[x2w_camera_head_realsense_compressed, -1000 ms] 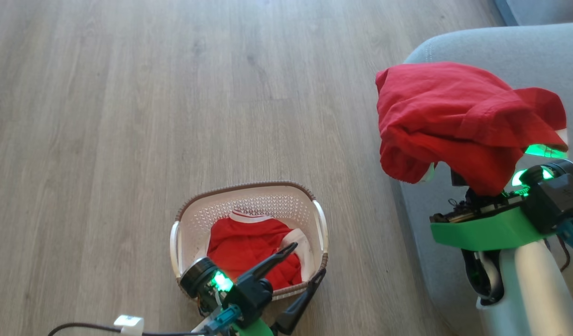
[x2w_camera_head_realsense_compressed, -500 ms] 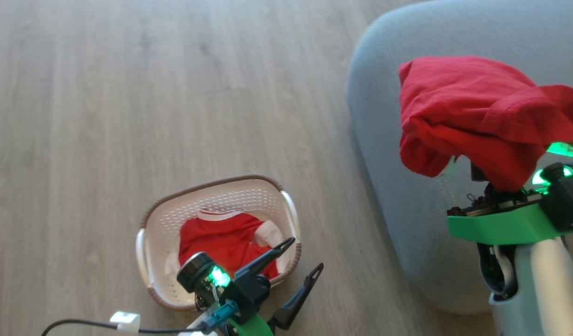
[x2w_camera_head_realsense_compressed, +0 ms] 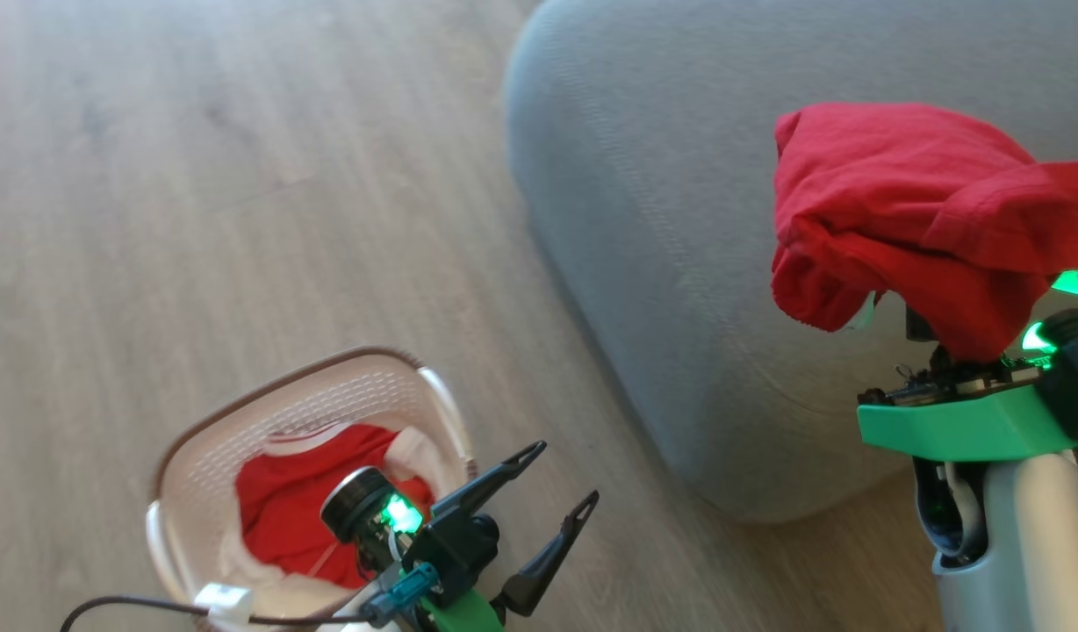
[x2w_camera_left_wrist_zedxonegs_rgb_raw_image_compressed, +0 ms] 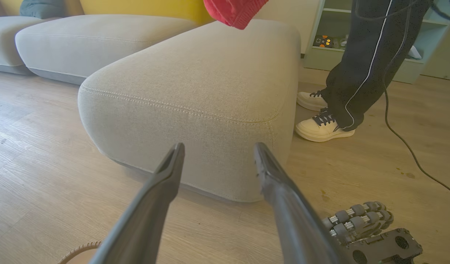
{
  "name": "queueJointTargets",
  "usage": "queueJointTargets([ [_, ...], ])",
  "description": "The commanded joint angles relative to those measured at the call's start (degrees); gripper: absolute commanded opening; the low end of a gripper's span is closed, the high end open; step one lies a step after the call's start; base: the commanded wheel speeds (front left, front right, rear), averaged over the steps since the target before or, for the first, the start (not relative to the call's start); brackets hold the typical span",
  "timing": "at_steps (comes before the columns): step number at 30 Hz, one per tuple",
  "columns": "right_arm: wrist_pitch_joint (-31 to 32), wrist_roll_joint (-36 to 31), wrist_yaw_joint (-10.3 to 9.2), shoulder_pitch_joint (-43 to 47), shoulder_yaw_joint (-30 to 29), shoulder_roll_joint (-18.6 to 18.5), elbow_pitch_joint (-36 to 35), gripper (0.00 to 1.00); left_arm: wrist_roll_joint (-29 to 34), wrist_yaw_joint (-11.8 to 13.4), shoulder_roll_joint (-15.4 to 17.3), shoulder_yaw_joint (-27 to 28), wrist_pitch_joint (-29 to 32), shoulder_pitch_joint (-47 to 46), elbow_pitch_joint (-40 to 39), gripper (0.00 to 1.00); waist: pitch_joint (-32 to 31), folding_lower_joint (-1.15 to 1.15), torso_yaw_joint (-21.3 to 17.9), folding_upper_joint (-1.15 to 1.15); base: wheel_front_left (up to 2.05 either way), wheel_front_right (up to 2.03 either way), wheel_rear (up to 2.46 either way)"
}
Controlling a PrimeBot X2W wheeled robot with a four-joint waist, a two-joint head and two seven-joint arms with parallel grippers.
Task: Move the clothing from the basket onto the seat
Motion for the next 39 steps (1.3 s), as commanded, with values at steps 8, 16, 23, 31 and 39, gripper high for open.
queueJointTargets([
  [8, -0.4, 1.0, -0.02, 0.5, -1.3, 0.5, -2.9, 0.0, 0.7, 0.0, 0.5, 0.0, -0.3, -1.9, -2.1, 1.0, 0.6, 0.0, -7.4, 0.0, 0.0, 0.0, 0.0],
  [16, -0.4, 1.5, -0.02, 2.7, -6.3, 0.5, -5.2, 0.0, -0.6, 0.0, 0.1, -3.4, -0.3, -3.9, -1.1, 1.0, 0.8, 0.0, -8.1, 0.0, 0.0, 0.0, 0.0],
  [23, -0.4, 2.3, -0.02, 3.4, -8.1, 0.5, -5.3, 0.0, -1.2, 0.0, 0.0, -4.3, -0.3, -5.0, -1.0, 1.0, 0.8, 0.0, -8.2, 0.0, 0.0, 0.0, 0.0],
  [31, -0.4, 1.7, -0.02, 0.7, -10.5, 0.5, -2.4, 0.0, -1.0, 0.0, 0.7, -2.4, -0.3, -4.2, -1.4, 1.0, 2.5, 0.0, -8.0, 0.0, 0.0, 0.0, 0.0],
  [39, -0.4, -1.0, -0.02, -11.7, -12.4, 0.5, -0.1, 0.0, 0.7, 0.0, 6.1, 1.9, -0.3, -5.2, -6.2, 1.0, 12.5, 0.0, -8.1, 0.0, 0.0, 0.0, 0.0],
])
